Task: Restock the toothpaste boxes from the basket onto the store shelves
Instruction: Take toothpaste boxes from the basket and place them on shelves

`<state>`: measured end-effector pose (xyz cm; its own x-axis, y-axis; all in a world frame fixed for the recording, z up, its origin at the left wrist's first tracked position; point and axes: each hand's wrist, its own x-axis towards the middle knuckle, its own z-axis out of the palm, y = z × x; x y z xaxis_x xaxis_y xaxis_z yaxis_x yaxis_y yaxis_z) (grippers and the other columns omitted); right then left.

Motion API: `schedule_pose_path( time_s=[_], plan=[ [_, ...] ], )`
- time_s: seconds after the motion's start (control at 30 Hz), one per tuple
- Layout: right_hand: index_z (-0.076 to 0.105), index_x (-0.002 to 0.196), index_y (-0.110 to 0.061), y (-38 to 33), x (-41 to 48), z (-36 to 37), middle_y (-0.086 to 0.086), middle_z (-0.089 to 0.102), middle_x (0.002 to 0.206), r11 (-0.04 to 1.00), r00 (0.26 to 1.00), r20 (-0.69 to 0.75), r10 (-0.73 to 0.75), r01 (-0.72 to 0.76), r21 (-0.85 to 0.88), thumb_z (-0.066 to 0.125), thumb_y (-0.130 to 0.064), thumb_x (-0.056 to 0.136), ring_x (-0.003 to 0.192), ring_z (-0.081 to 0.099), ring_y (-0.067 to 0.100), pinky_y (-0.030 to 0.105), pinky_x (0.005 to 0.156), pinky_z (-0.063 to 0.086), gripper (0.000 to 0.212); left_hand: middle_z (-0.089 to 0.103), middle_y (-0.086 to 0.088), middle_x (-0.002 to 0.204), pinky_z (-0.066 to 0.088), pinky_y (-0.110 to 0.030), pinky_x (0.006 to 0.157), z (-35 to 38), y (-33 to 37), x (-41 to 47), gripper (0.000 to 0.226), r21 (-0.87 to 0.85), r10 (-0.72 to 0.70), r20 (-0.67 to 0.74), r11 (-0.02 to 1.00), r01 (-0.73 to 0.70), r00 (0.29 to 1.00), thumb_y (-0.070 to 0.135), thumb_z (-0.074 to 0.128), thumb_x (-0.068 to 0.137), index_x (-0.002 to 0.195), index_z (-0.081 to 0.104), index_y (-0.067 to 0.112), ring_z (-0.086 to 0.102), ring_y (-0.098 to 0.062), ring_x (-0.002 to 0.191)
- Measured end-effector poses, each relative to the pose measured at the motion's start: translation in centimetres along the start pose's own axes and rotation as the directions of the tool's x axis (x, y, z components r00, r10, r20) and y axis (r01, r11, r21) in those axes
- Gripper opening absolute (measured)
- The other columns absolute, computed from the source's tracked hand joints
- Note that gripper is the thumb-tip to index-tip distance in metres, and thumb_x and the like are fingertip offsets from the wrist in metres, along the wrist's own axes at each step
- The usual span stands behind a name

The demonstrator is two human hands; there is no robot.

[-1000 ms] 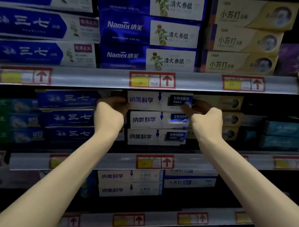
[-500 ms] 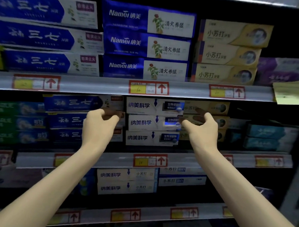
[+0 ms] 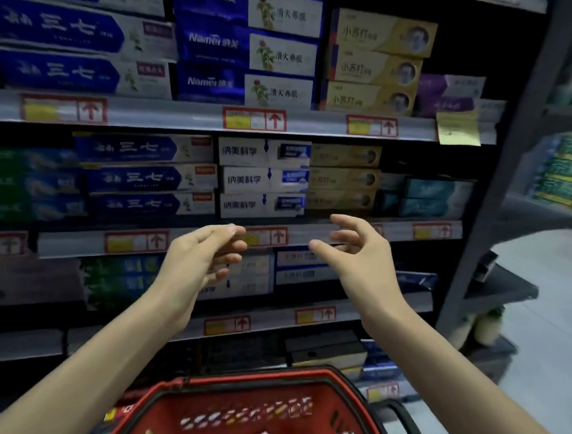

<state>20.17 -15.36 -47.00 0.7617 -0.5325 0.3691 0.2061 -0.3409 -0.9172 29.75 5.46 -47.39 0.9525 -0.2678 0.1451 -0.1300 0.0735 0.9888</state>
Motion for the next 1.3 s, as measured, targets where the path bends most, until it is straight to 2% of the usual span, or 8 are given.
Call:
schedule_pose_path(
  time_s=[0.2,0.33,0.47,0.73,0.87,1.03,1.13,1.3],
  plan=[
    [0.062,0.130,-0.035,0.6,-4.4,-0.7,-0.007,0.065,0.113,1.000,0.999,0.046,0.021,-0.021,-0.008,0.083,-0.029,0.087,0.101,0.065,0.009,0.019,0.080,0.052,0.048,0.080,0.000,0.105,0.054,-0.034,0.090,0.7,-2.0,-2.9,0.026,0.023,-0.026,0.079,0.999,0.024,0.997,0.037,0.057,0.105,0.109,0.080,0.025,0.074,-0.016,0.095],
    [0.063,0.130,-0.035,0.8,-5.6,-1.1,-0.007,0.065,0.111,0.999,0.997,0.075,0.034,-0.030,-0.045,0.083,-0.030,0.087,0.098,0.064,0.009,0.017,0.077,0.051,0.047,0.080,0.000,0.104,0.055,-0.036,0.092,0.9,-2.9,-3.8,0.026,0.034,-0.045,0.081,0.999,0.042,0.996,0.037,0.057,0.104,0.107,0.080,0.025,0.075,-0.017,0.098],
    [0.064,0.129,-0.034,1.9,-6.1,-1.4,-0.004,0.067,0.110,0.996,0.995,0.085,0.051,-0.045,-0.071,0.083,-0.030,0.086,0.099,0.066,0.015,0.030,0.086,0.057,0.047,0.080,-0.003,0.101,0.055,-0.037,0.091,0.8,-4.0,-4.2,0.026,0.033,-0.075,0.078,0.997,0.073,0.994,0.035,0.057,0.105,0.106,0.080,0.023,0.074,-0.020,0.095],
    [0.067,0.126,-0.028,8.1,-7.5,-0.9,-0.003,0.067,0.101,0.976,0.979,0.121,0.166,-0.145,-0.163,0.084,-0.026,0.086,0.088,0.063,0.014,0.037,0.087,0.057,0.044,0.080,-0.002,0.100,0.053,-0.033,0.083,0.0,-9.5,-4.6,0.028,0.097,-0.201,0.076,0.976,0.194,0.977,0.038,0.058,0.104,0.104,0.081,0.022,0.074,-0.018,0.091],
    [0.067,0.126,-0.025,12.1,-8.5,-0.3,-0.001,0.066,0.099,0.947,0.957,0.160,0.243,-0.198,-0.255,0.085,-0.026,0.084,0.084,0.063,0.015,0.037,0.085,0.056,0.045,0.080,-0.005,0.102,0.048,-0.028,0.074,-0.4,-13.1,-4.8,0.028,0.128,-0.283,0.071,0.953,0.273,0.956,0.037,0.059,0.103,0.105,0.080,0.018,0.069,-0.013,0.081],
    [0.067,0.124,-0.022,17.8,-9.7,0.6,-0.004,0.064,0.093,0.868,0.910,0.227,0.346,-0.218,-0.446,0.086,-0.029,0.083,0.076,0.059,0.009,0.029,0.074,0.050,0.046,0.080,-0.004,0.096,0.045,-0.025,0.068,-0.9,-17.4,-5.6,0.029,0.289,-0.415,0.084,0.880,0.376,0.906,0.038,0.059,0.103,0.101,0.080,0.018,0.067,-0.011,0.075],
    [0.064,0.128,-0.023,20.5,-10.9,1.5,-0.006,0.064,0.101,0.786,0.856,0.325,0.402,-0.140,-0.602,0.084,-0.033,0.083,0.087,0.060,0.011,0.027,0.079,0.047,0.050,0.080,-0.005,0.096,0.046,-0.026,0.068,-0.9,-19.5,-6.3,0.029,0.376,-0.483,0.108,0.829,0.414,0.869,0.038,0.060,0.103,0.102,0.079,0.016,0.068,-0.013,0.079],
    [0.059,0.140,-0.023,23.9,-12.7,1.7,0.002,0.066,0.122,0.672,0.739,0.464,0.488,0.020,-0.740,0.078,-0.033,0.087,0.101,0.064,0.019,0.024,0.079,0.041,0.058,0.080,-0.004,0.092,0.043,-0.025,0.064,-1.1,-22.7,-7.4,0.027,0.442,-0.584,0.111,0.754,0.486,0.804,0.035,0.062,0.102,0.100,0.079,0.013,0.066,-0.014,0.076]
  ],
)
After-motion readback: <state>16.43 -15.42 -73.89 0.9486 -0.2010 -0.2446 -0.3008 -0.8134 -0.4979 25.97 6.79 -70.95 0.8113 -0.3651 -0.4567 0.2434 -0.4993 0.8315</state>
